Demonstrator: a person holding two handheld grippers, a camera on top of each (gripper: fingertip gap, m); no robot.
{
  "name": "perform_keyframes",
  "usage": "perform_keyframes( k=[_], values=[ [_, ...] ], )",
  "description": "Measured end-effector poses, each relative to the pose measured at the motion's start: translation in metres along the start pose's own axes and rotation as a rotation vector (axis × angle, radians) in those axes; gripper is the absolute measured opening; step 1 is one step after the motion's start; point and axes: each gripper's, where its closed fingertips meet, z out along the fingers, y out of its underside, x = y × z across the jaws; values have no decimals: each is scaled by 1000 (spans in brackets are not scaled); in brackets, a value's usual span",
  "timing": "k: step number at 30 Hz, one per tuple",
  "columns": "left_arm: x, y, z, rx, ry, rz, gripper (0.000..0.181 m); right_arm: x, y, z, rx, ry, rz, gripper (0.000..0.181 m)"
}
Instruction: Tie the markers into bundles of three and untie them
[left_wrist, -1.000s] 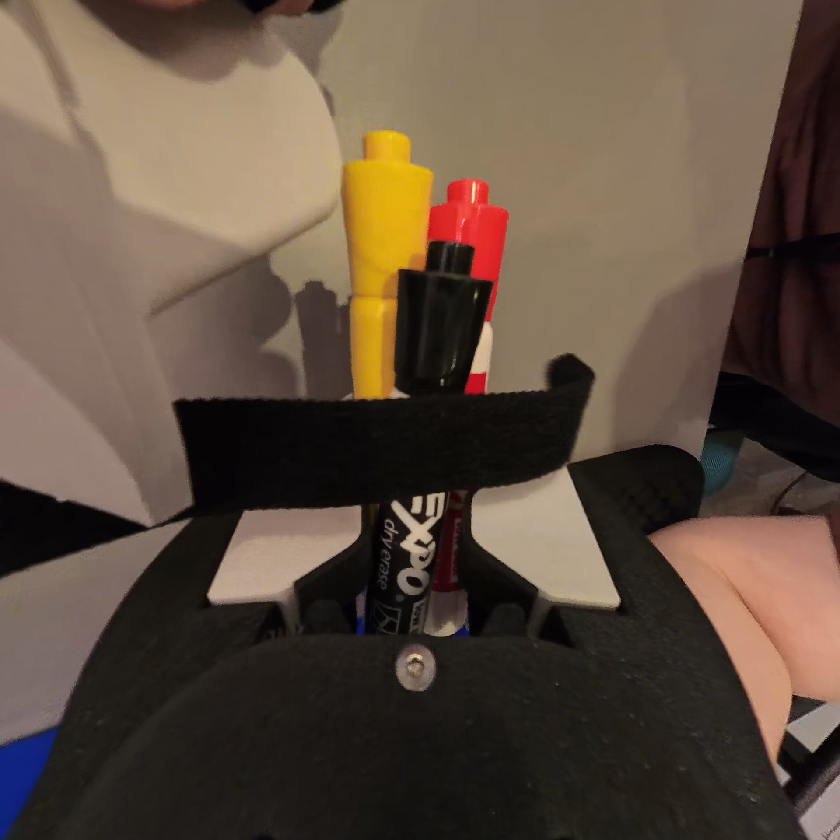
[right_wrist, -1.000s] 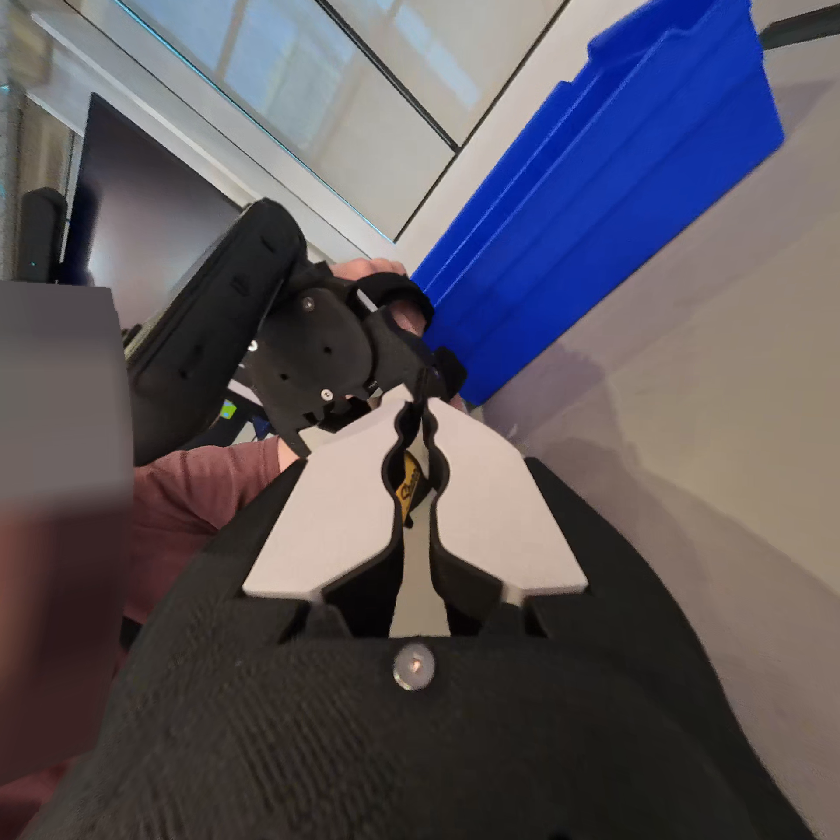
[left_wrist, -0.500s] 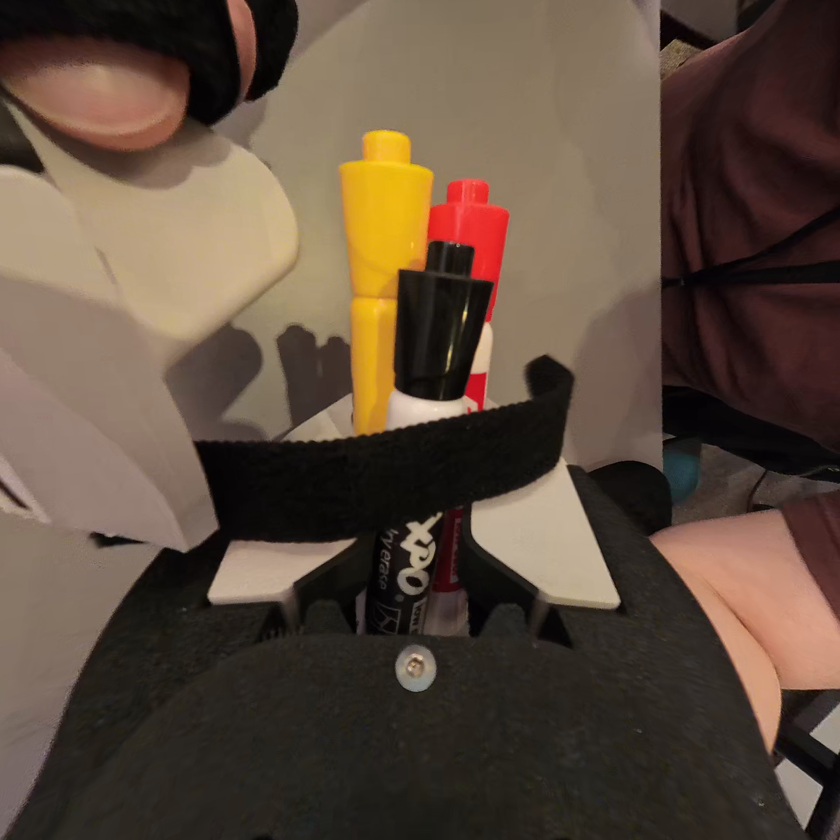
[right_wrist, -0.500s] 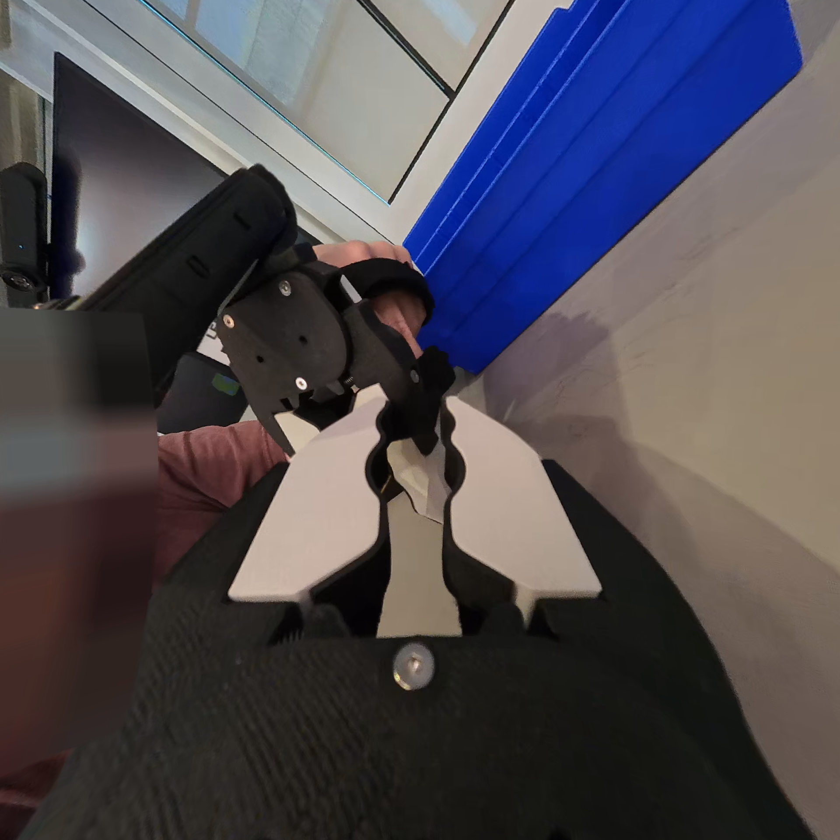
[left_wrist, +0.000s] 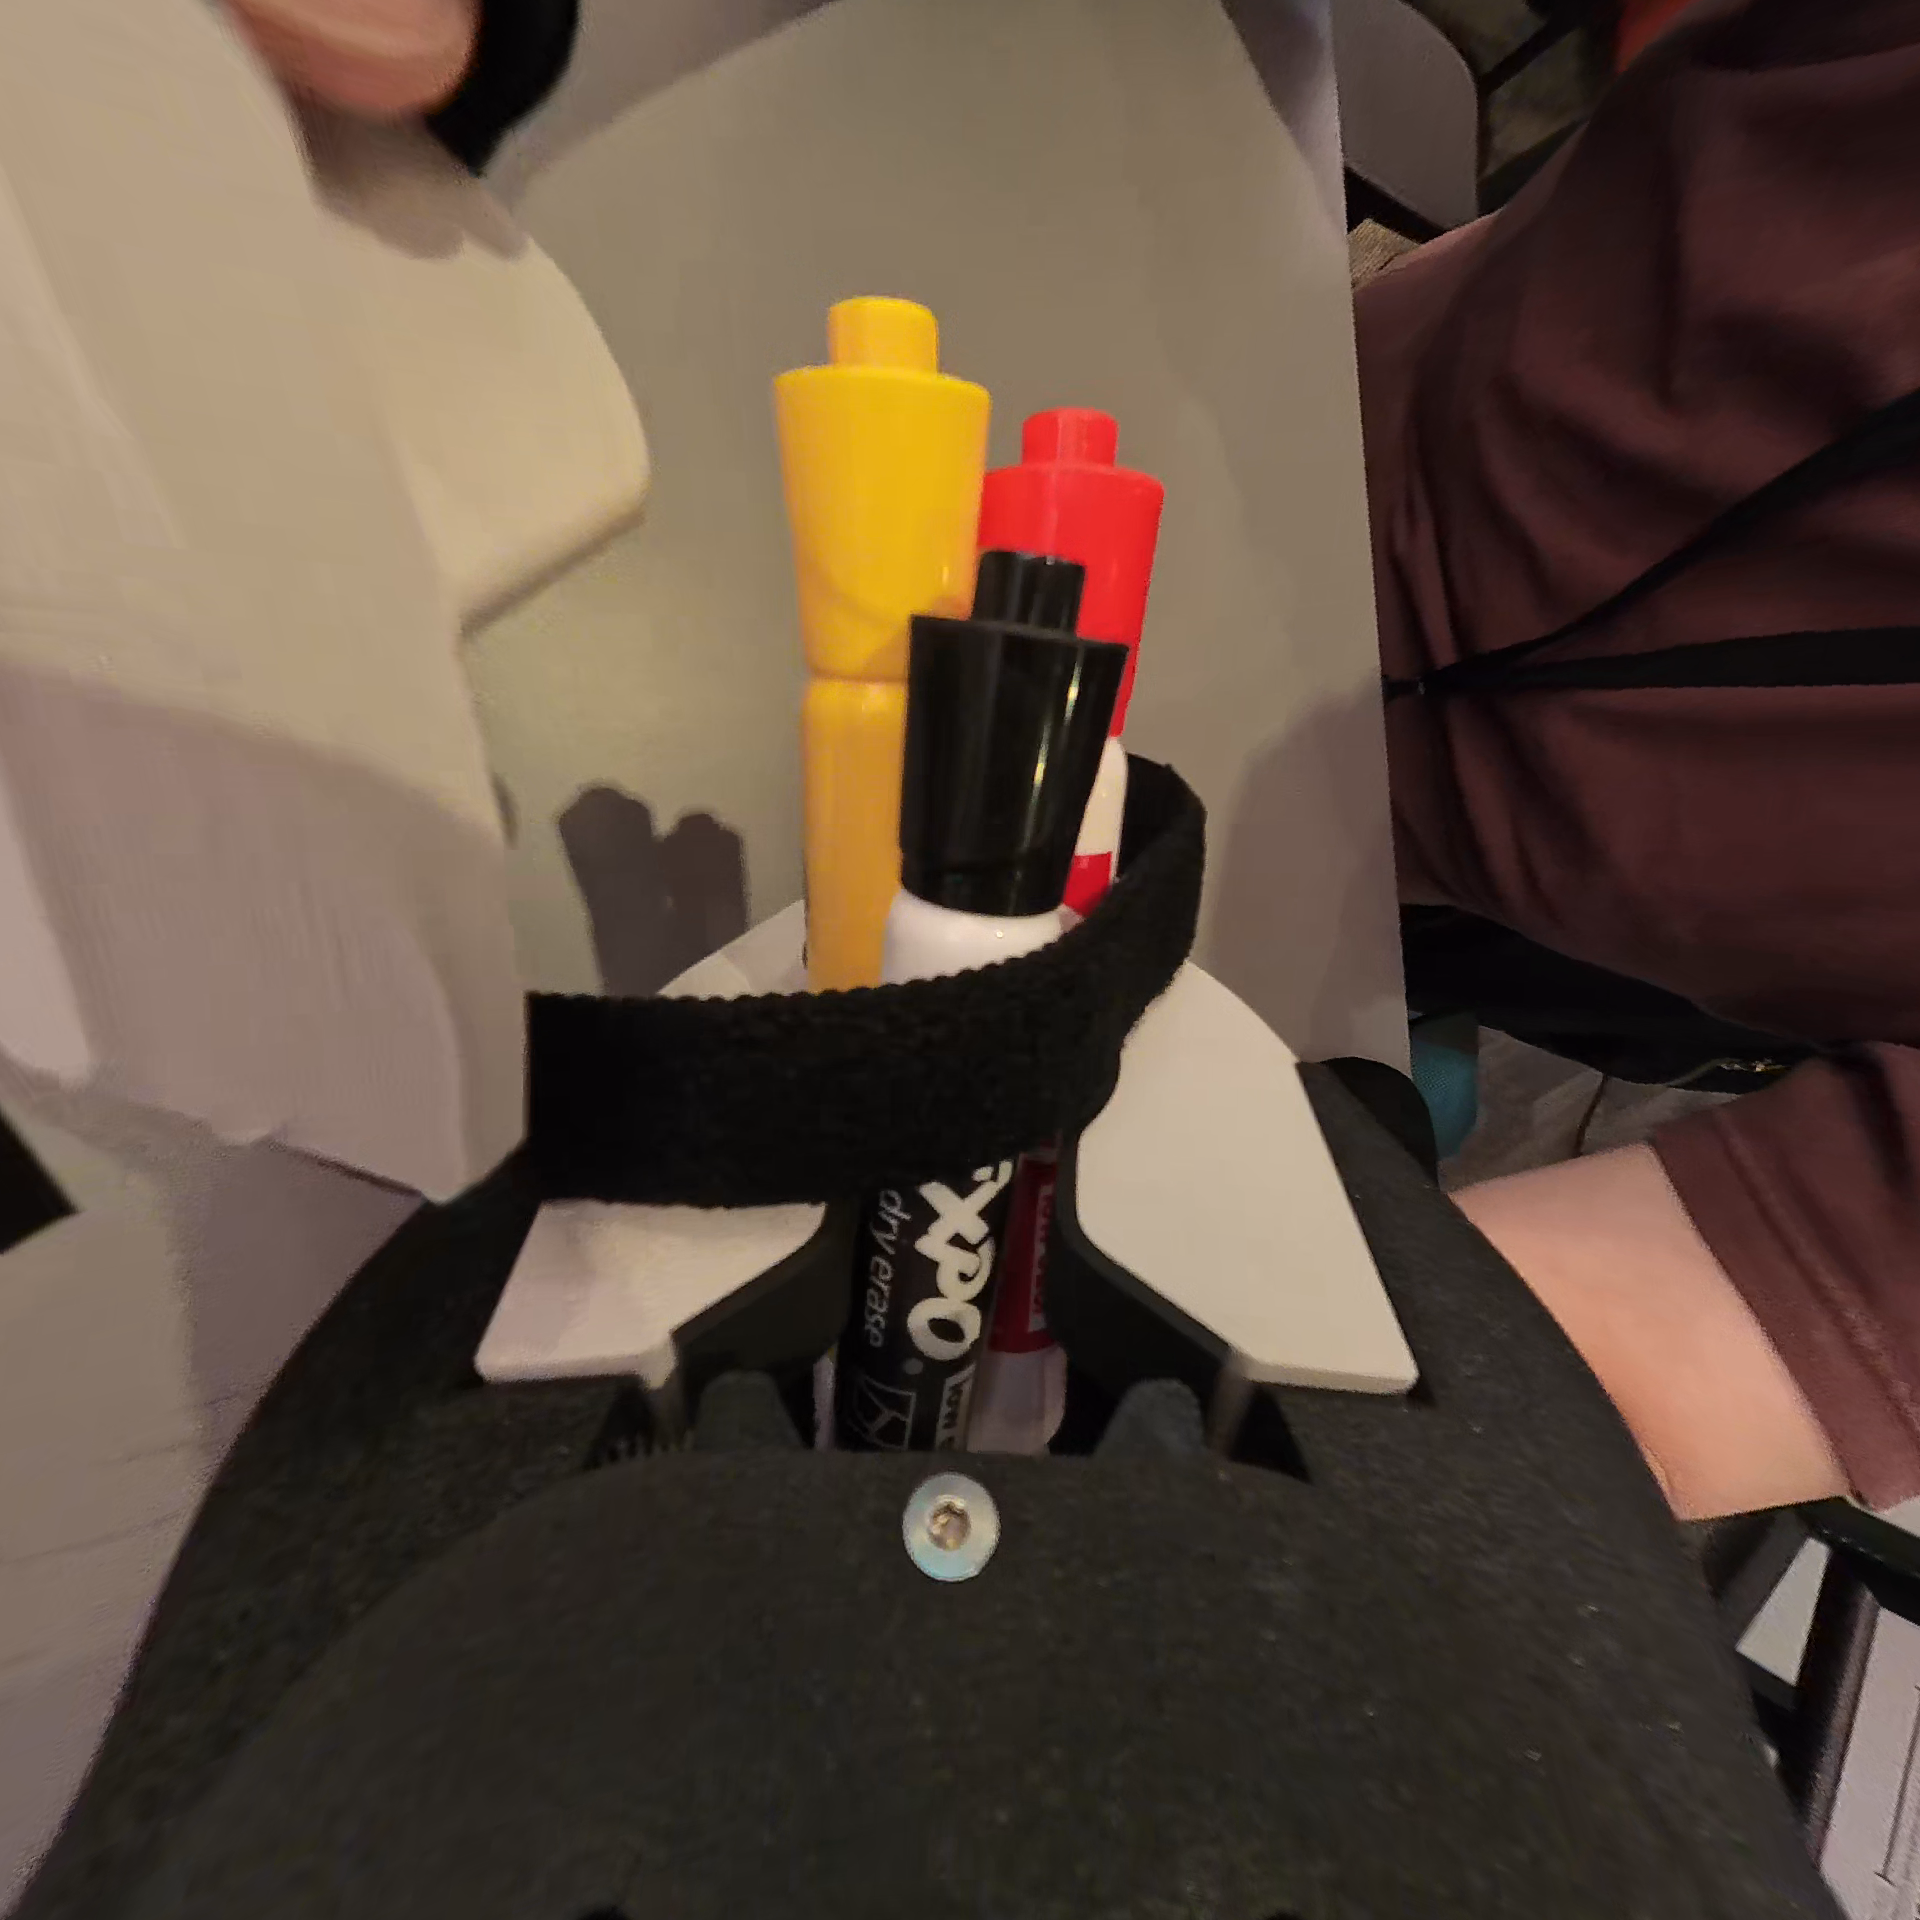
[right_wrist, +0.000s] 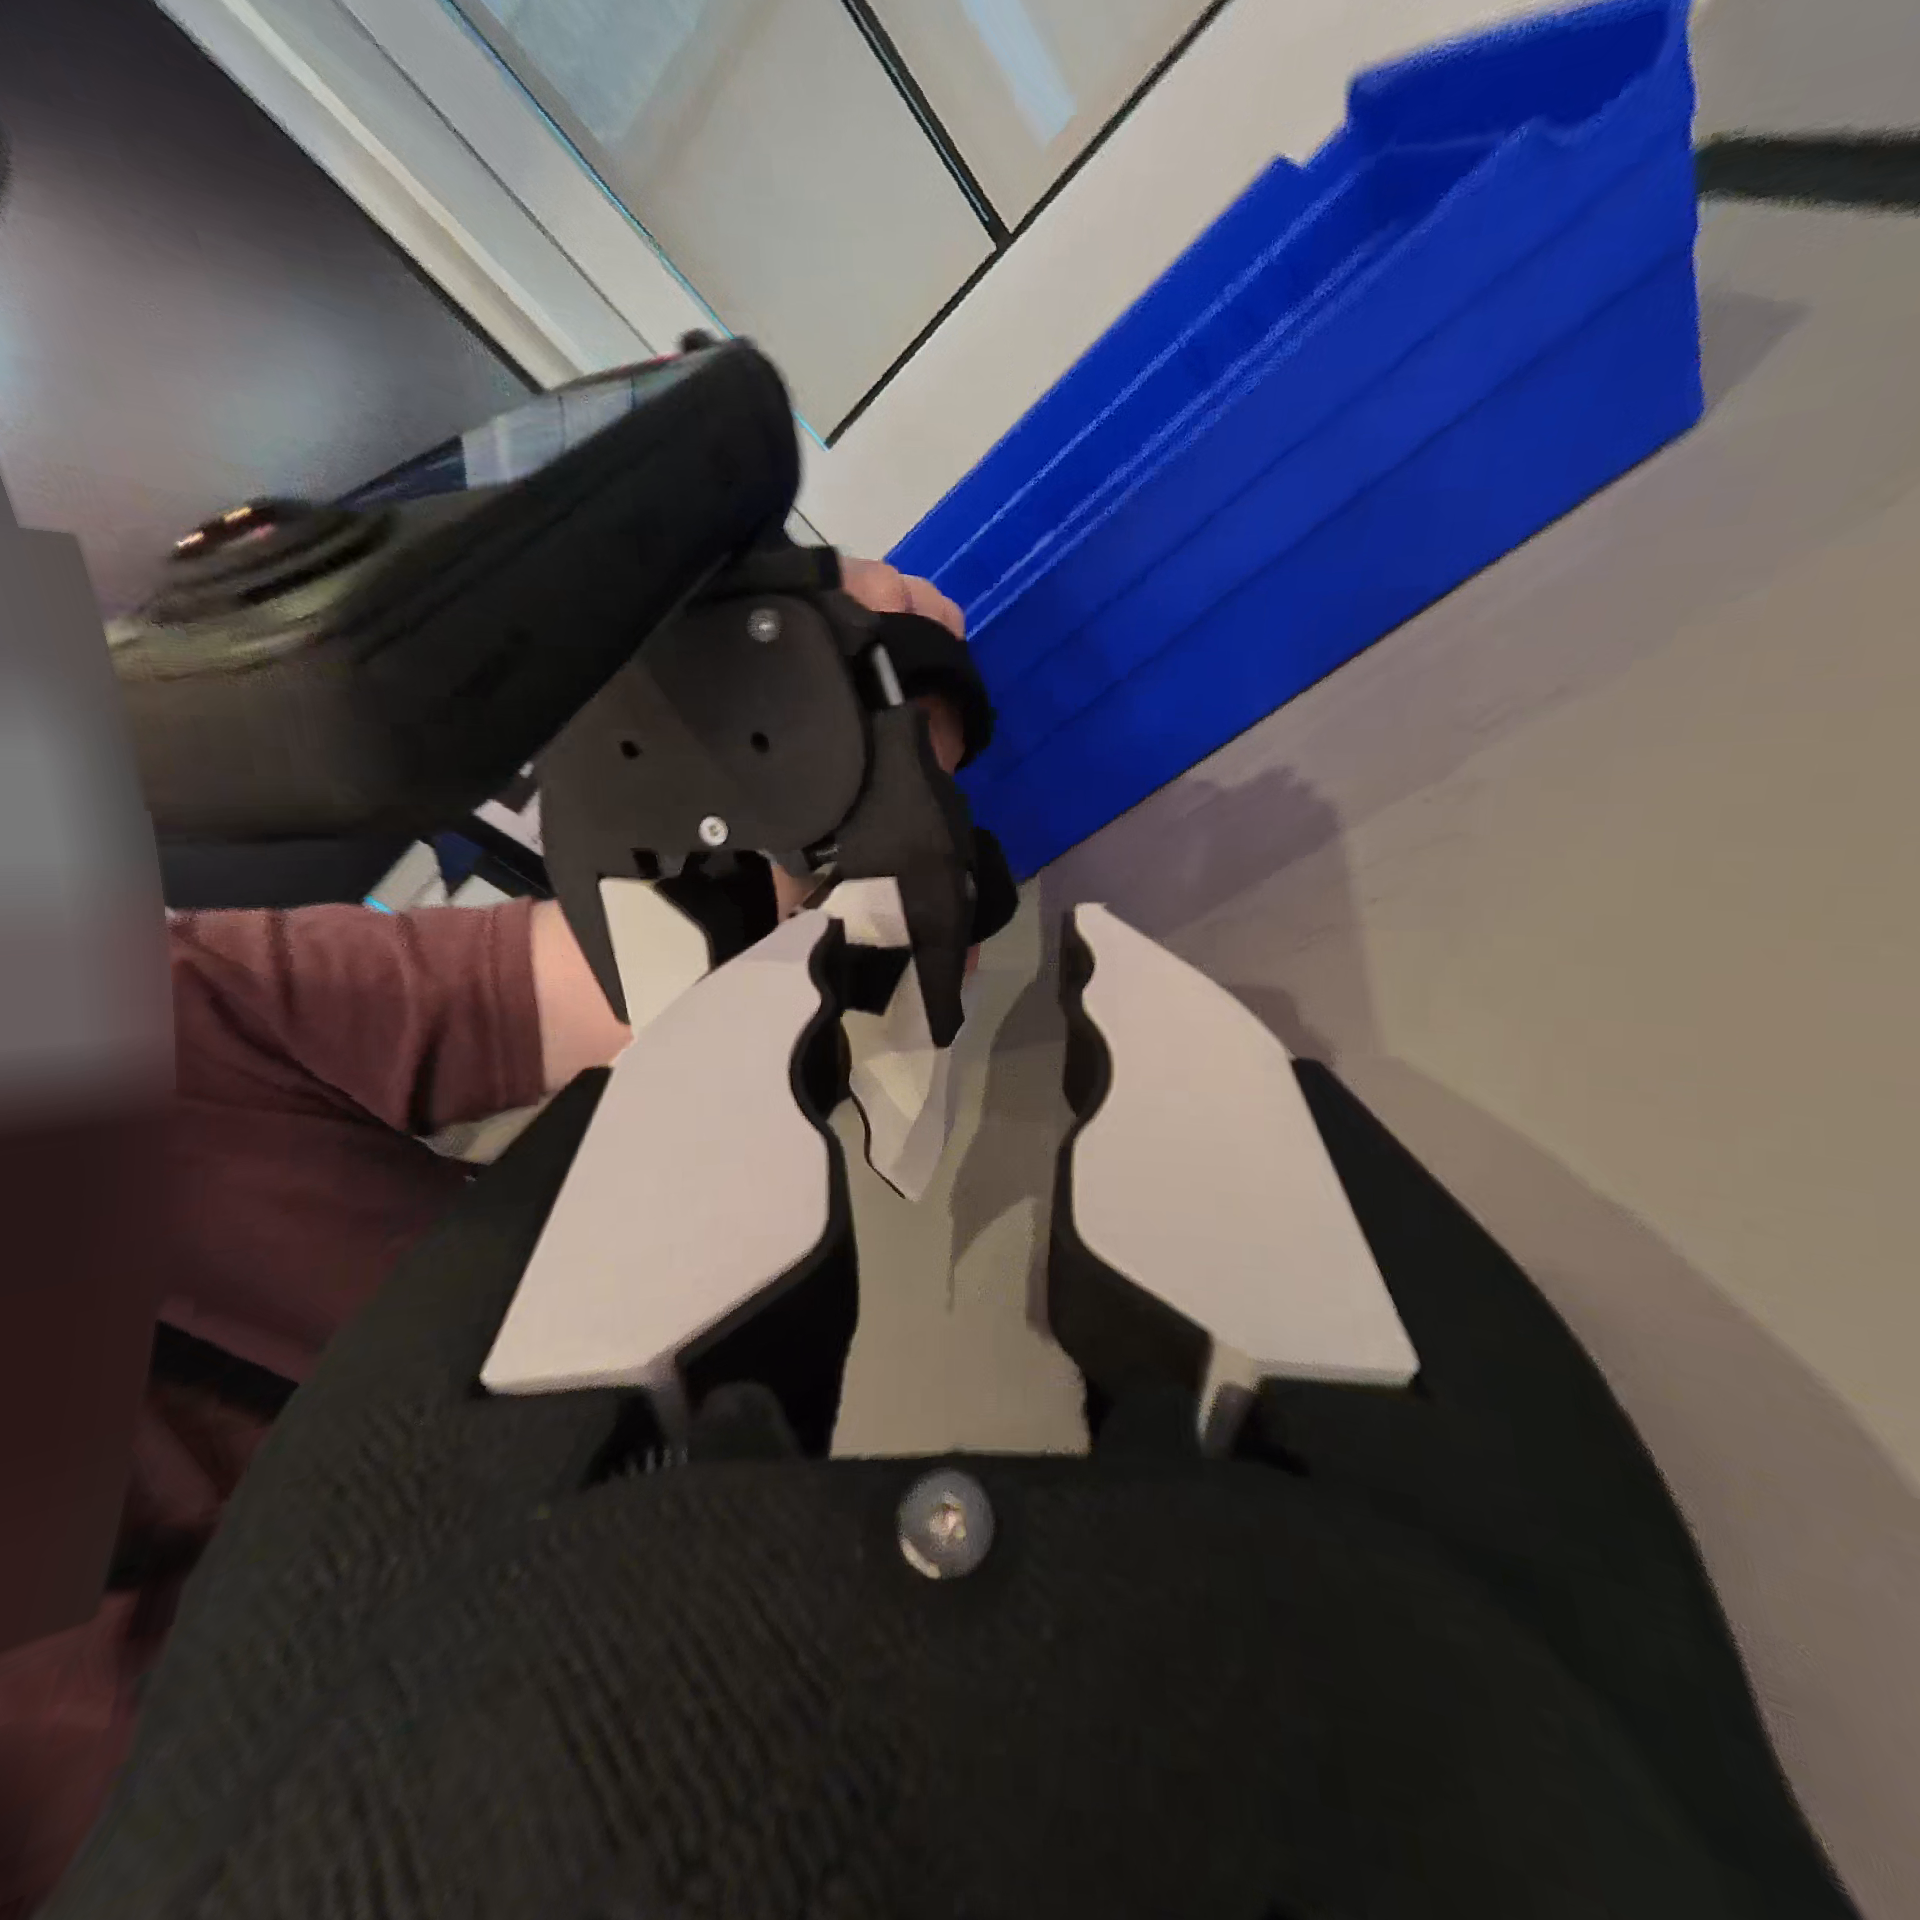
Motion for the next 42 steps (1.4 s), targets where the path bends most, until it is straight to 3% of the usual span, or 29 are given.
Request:
perform_keyframes(
  k=[4, 8, 12, 14, 16, 19, 26, 35, 42],
  values=[
    [-3, 4, -2, 2, 6, -32, 41, -7, -8, -16, 14, 17, -309, 42],
    [-6, 7, -3, -5, -13, -39, 41, -37, -8, -34, 30, -1, -727, 39],
    [-7, 10, -8, 4, -25, -49, 41, -68, -10, -32, -22, 136, -1021, 34],
    [-10, 10, -11, 14, -41, -71, 41, -68, -2, -18, -141, 202, -964, 53],
    [-12, 11, -13, 19, -51, -99, 41, -65, 6, -2, -223, 253, -913, 52],
    [-13, 13, -14, 12, -58, -107, 41, -61, 13, 13, -266, 338, -1057, 40],
    [-15, 15, -12, 0, -56, -129, 40, -55, 25, 24, -380, 447, -1121, 57],
    [-15, 16, -10, -9, -43, -142, 40, -52, 41, 29, -526, 518, -1286, 56],
    [-15, 16, -8, -20, -44, -140, 42, -46, 45, 28, -578, 545, -1259, 56]
  ],
)
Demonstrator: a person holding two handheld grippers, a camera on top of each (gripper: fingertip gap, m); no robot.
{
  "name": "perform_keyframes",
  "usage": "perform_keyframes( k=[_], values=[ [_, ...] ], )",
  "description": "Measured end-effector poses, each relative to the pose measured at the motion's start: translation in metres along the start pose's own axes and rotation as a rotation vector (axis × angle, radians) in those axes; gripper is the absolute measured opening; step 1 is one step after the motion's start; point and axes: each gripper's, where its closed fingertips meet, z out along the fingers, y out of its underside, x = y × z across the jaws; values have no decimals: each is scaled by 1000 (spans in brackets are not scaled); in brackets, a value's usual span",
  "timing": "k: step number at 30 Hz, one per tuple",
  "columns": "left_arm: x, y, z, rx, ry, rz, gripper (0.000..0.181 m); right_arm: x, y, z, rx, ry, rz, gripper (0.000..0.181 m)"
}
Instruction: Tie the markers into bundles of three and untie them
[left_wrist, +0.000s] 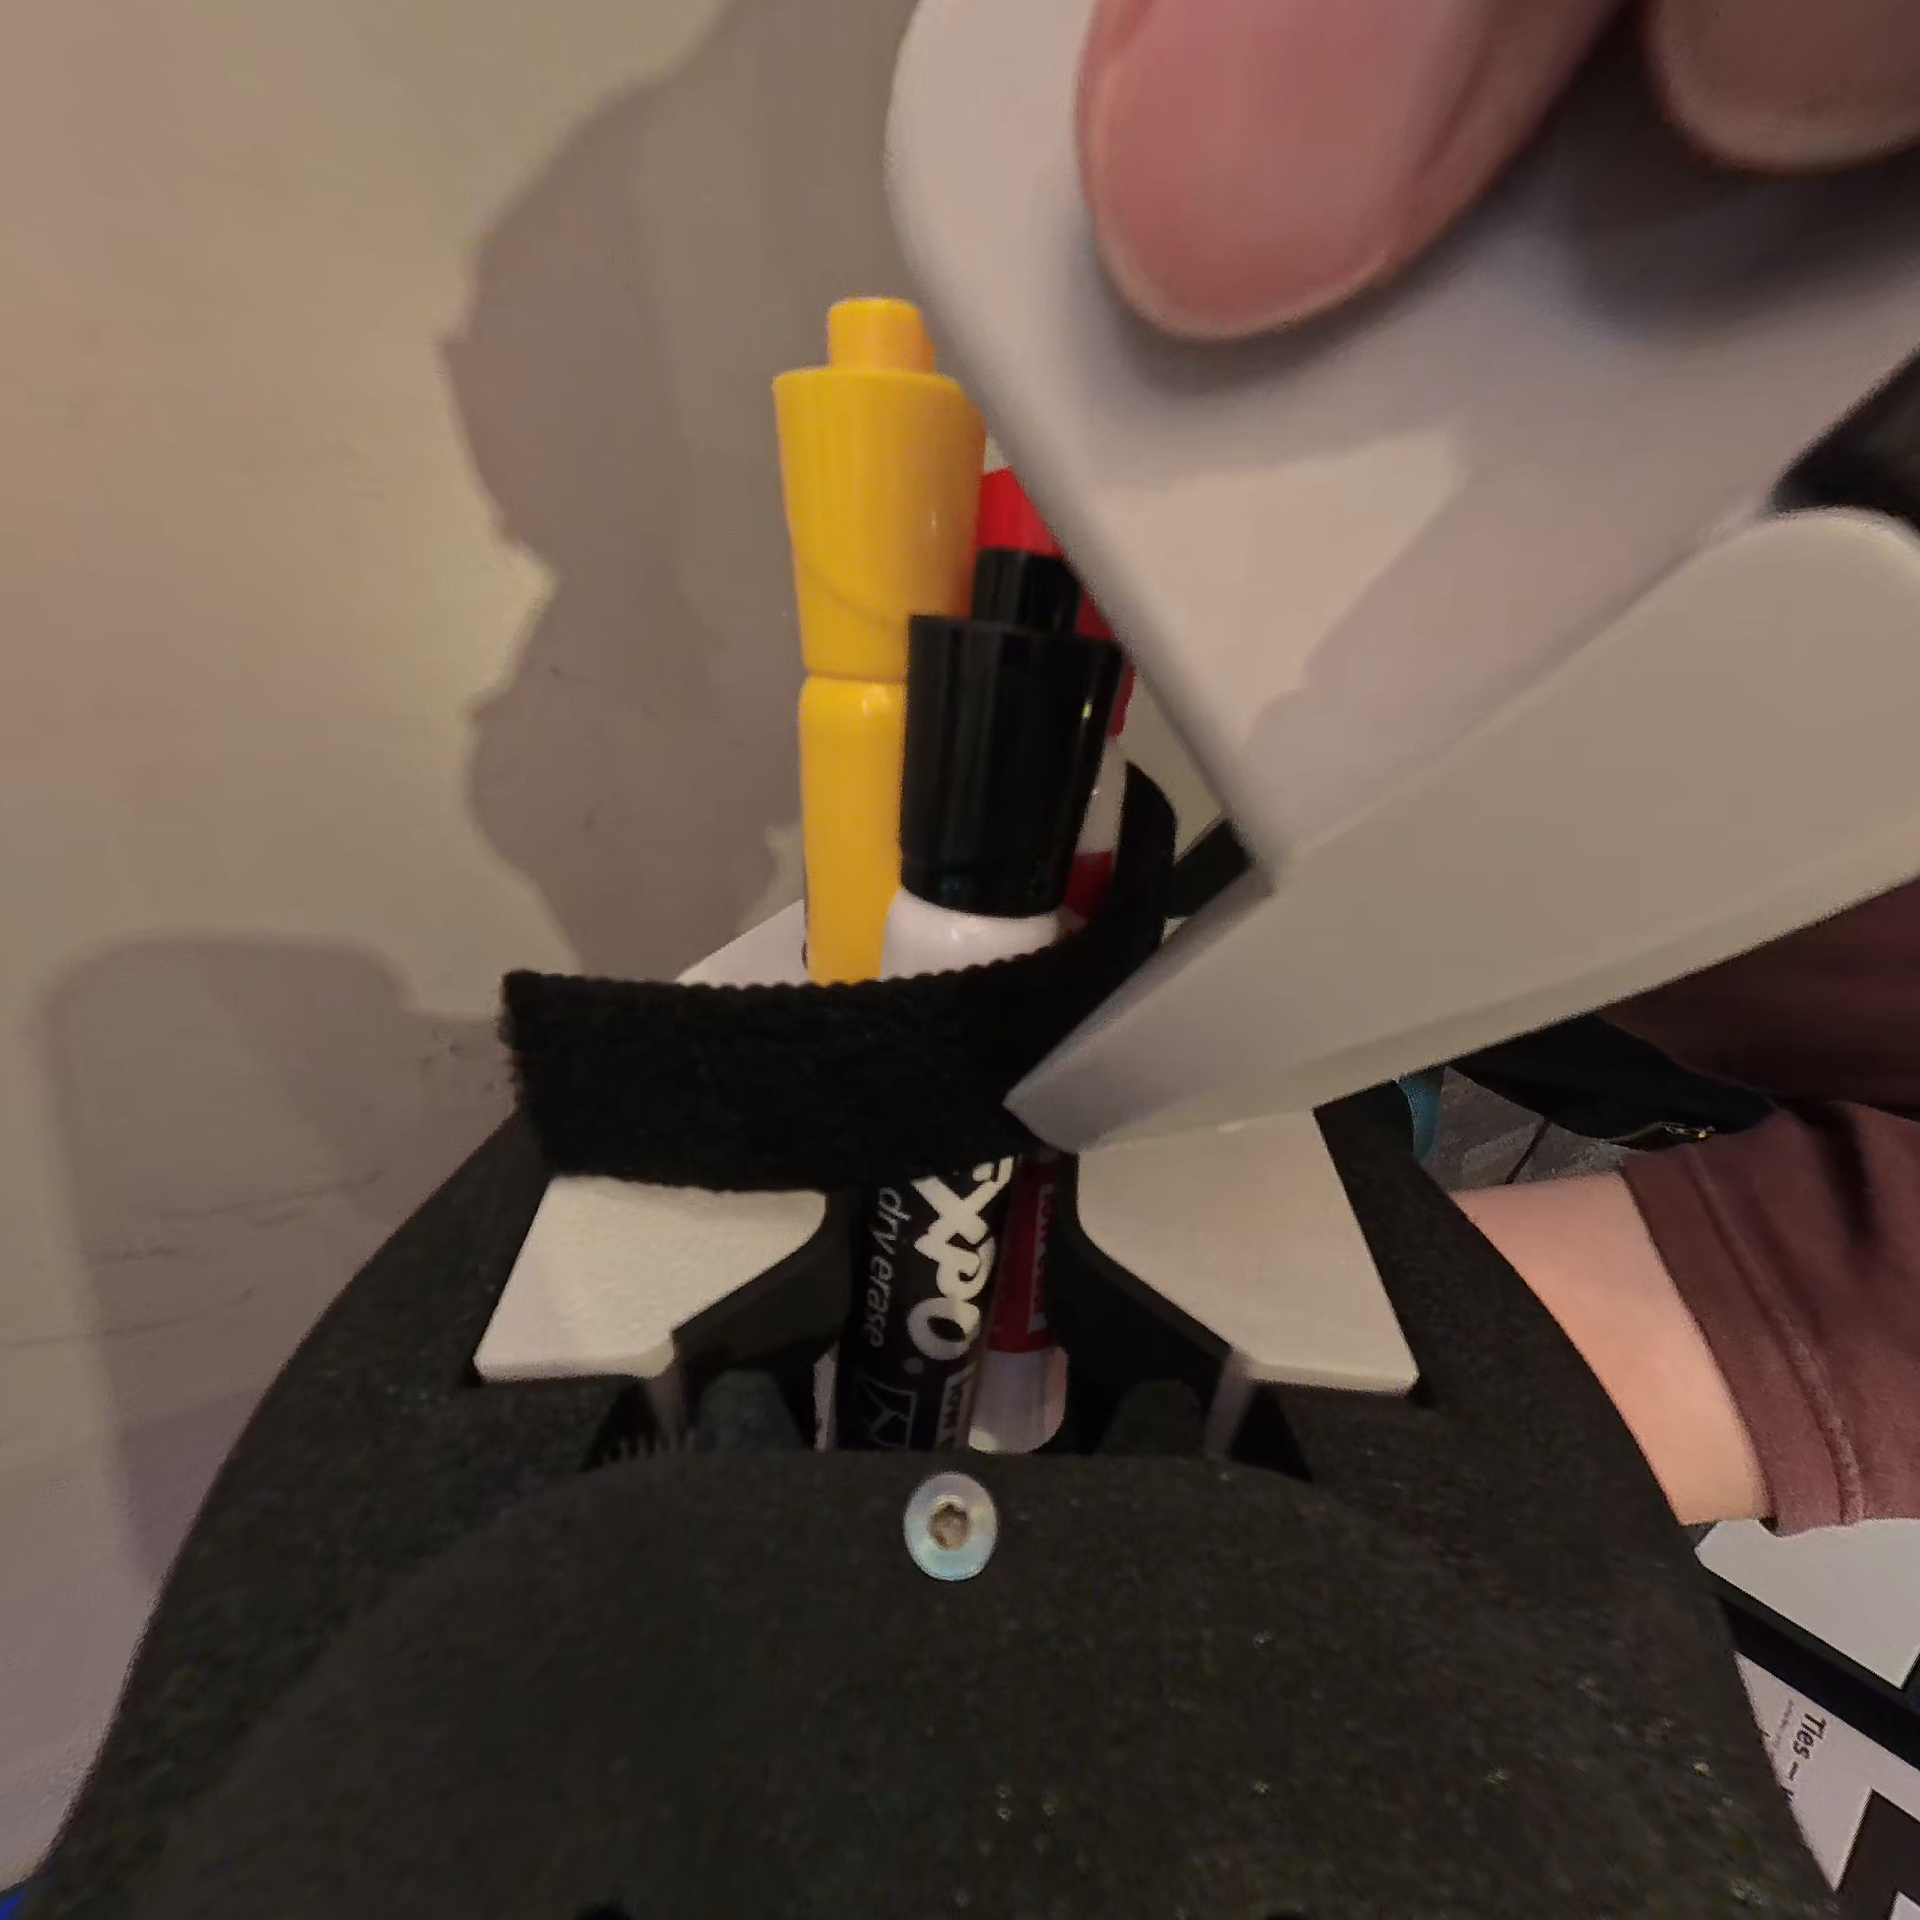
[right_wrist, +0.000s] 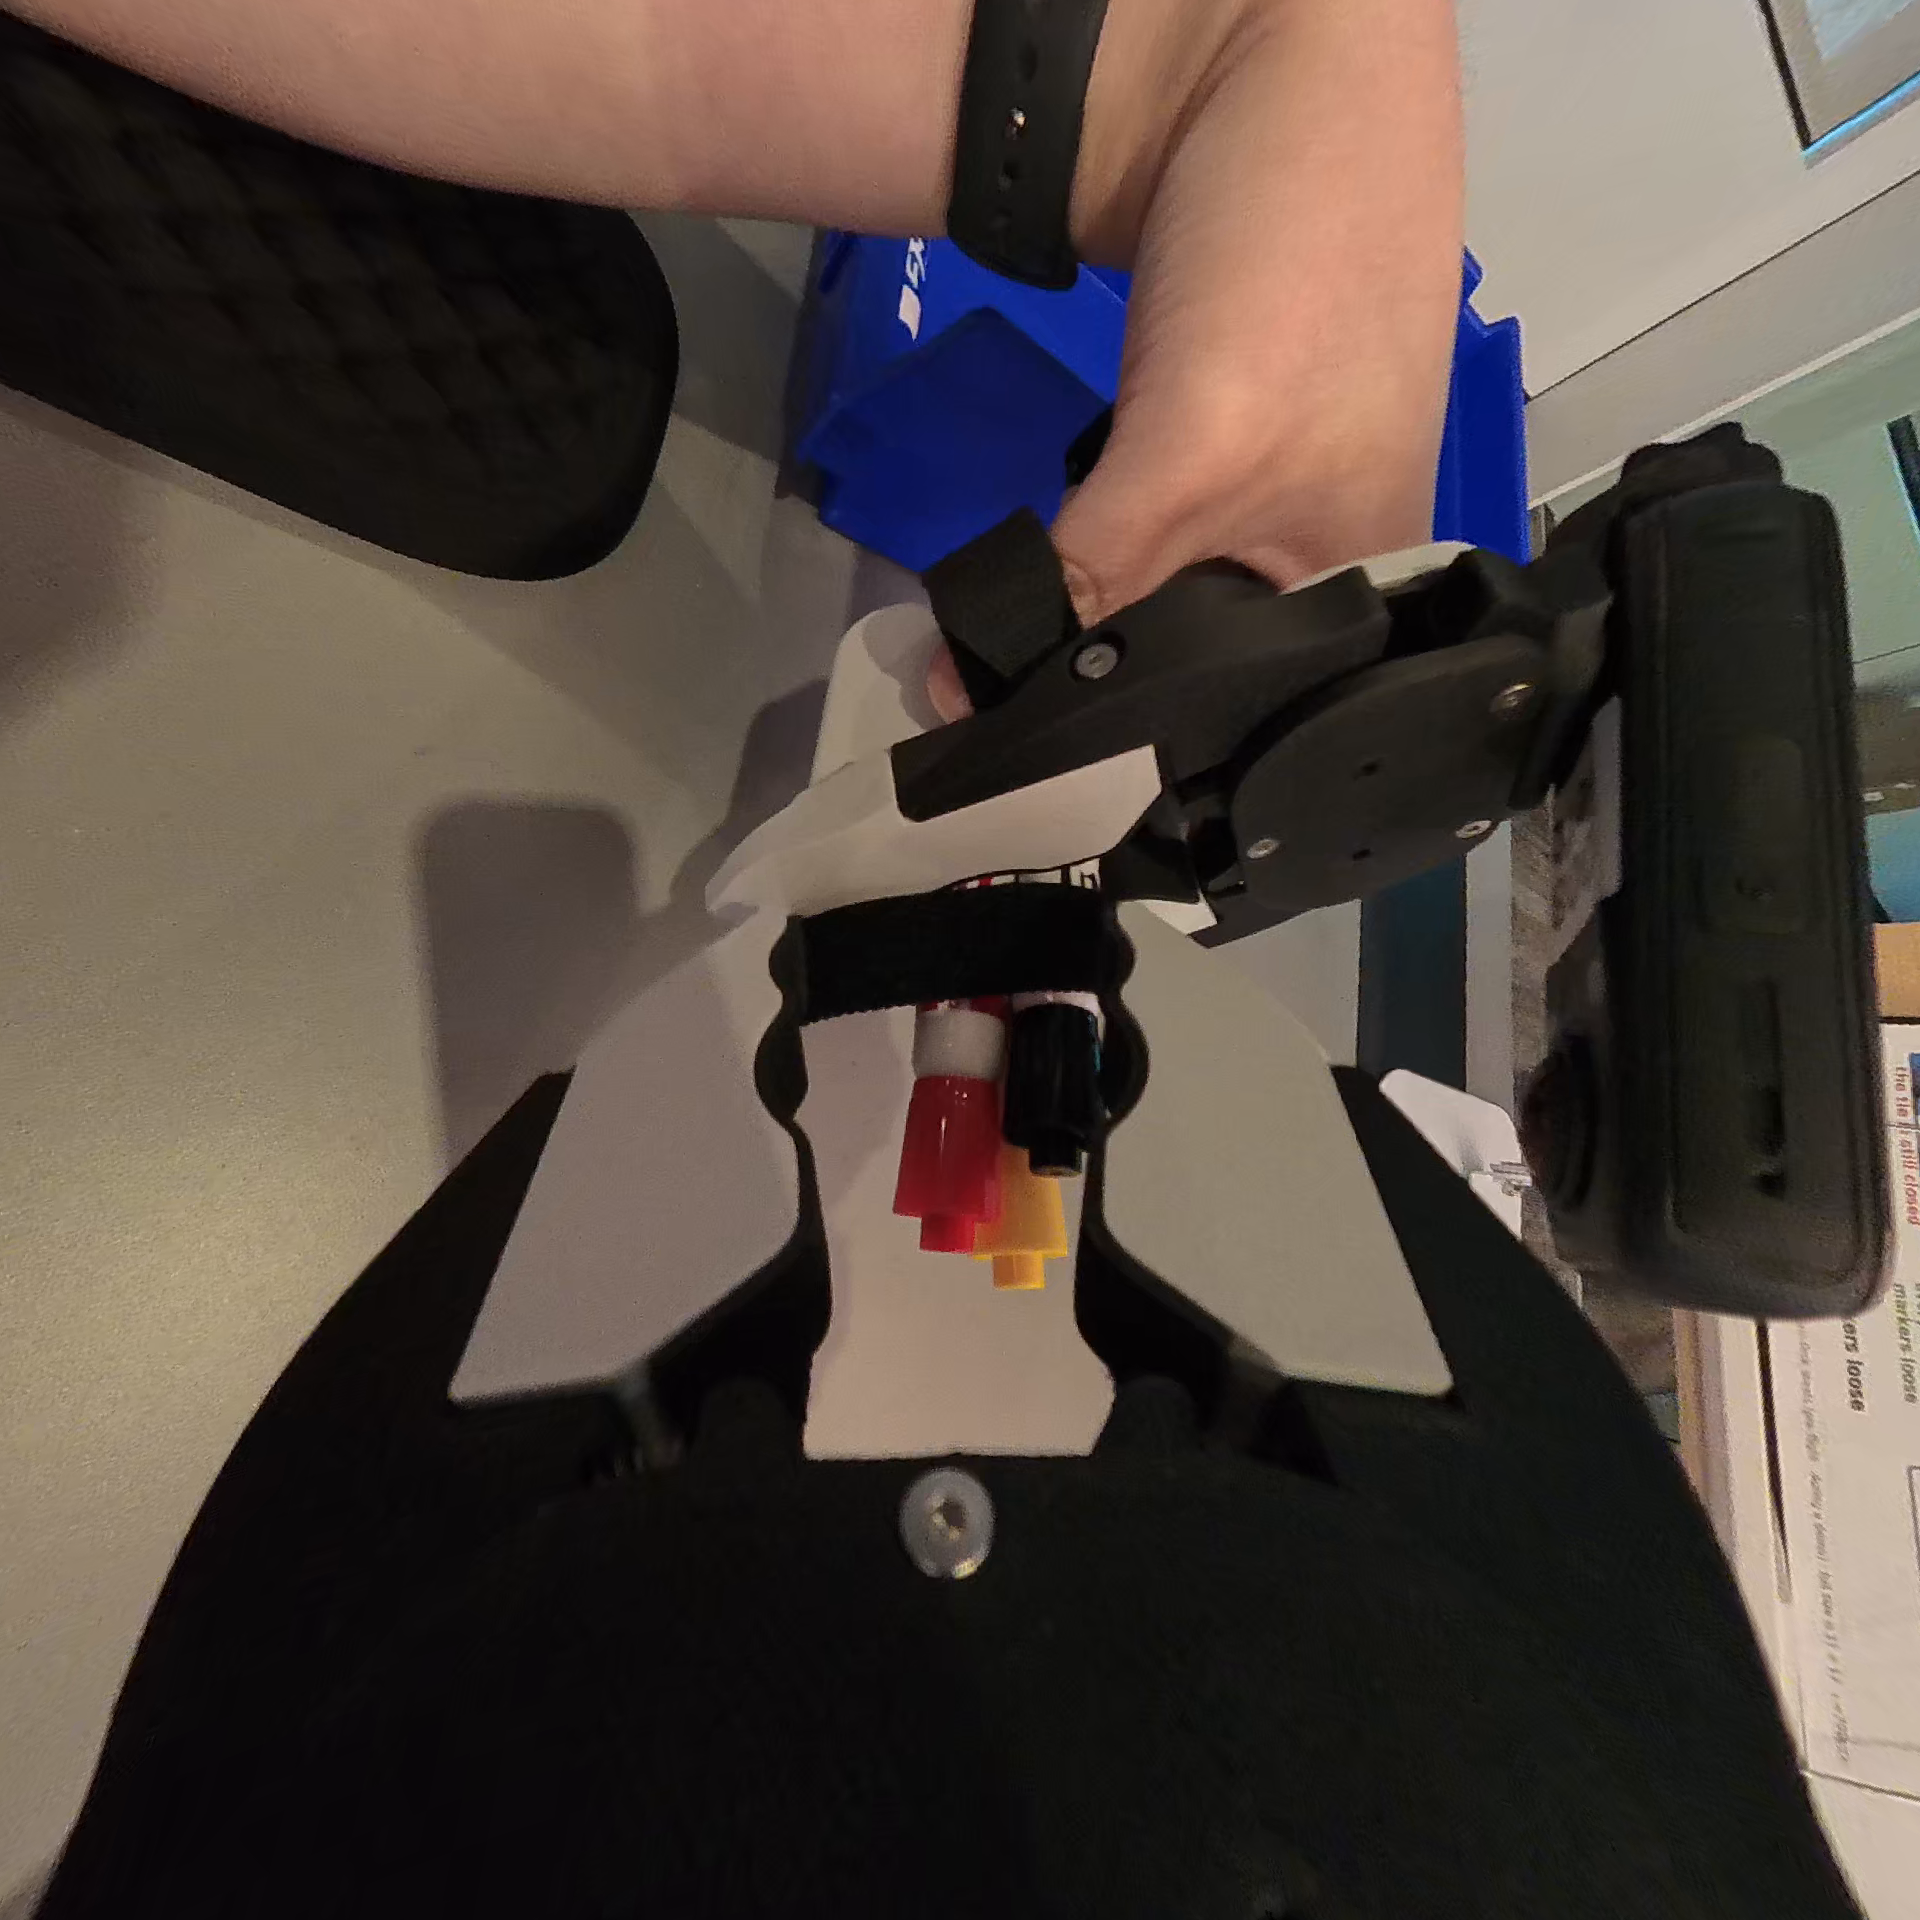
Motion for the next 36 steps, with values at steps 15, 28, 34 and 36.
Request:
perform_keyframes(
  k=[15, 28, 34, 36],
  values=[
    [5, -2, 2, -28, -7, 29, 42, 2, 12, 1, -59, 7, -19, 55],
    [5, -1, 3, -44, -8, 12, 42, 4, 18, 3, -66, 9, -11, 47],
    [7, -2, 1, -32, -2, 16, 41, 6, 16, 3, -30, 30, -53, 45],
    [8, -2, 1, -31, 5, 13, 41, 6, 16, 3, -29, 31, -58, 46]
  ],
)
